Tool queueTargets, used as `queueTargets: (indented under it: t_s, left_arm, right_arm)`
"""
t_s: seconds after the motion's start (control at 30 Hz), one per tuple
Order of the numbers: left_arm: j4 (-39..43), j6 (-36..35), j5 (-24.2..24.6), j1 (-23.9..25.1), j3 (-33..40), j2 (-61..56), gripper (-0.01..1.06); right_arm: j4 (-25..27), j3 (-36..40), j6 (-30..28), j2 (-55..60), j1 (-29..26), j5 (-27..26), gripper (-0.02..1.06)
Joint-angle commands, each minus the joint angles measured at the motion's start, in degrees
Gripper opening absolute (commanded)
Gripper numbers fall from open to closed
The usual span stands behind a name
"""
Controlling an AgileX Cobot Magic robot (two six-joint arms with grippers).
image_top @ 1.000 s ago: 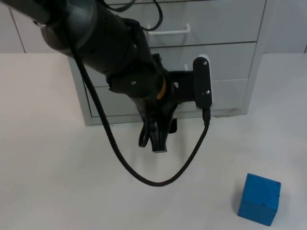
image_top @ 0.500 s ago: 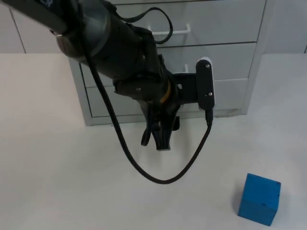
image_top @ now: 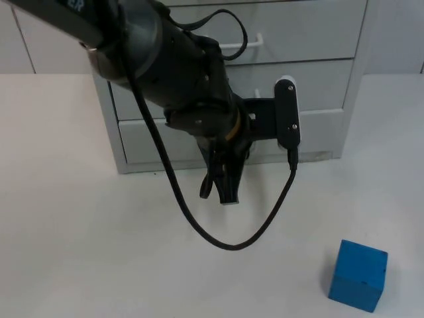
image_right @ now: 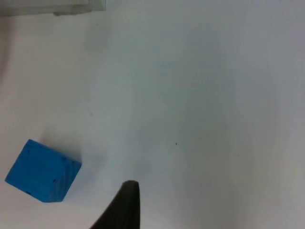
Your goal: Open the drawer with the left hand, place the block into the drawer with the right hand, then close the drawer with the left hand.
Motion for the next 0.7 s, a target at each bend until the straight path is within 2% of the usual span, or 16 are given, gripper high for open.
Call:
queueTargets:
  t_s: [0.0, 0.17, 0.43, 0.67]
  left_arm:
    - [-4.51, -1.07, 0.23, 0.17, 0.50, 2.53, 0.00]
    - [-6.71, -1.07, 1.62, -0.28, 0.70, 2.63, 0.00]
    - [-7.50, -0.90, 10.92, -5.49, 1.14, 2.63, 0.00]
    - [-12.86, -0.42, 15.34, -8.53, 1.14, 2.27, 0.00]
  right_arm:
    - [0.13, 0.31, -0.22, -0.14, -0.34, -1.02, 1.05]
    - [0.13, 0.31, -0.22, -0.14, -0.34, -1.02, 1.05]
    - [0.13, 0.31, -0.22, -0.14, -0.34, -1.14, 1.05]
    - [0.13, 0.31, -0.22, -0.14, -0.34, -1.02, 1.05]
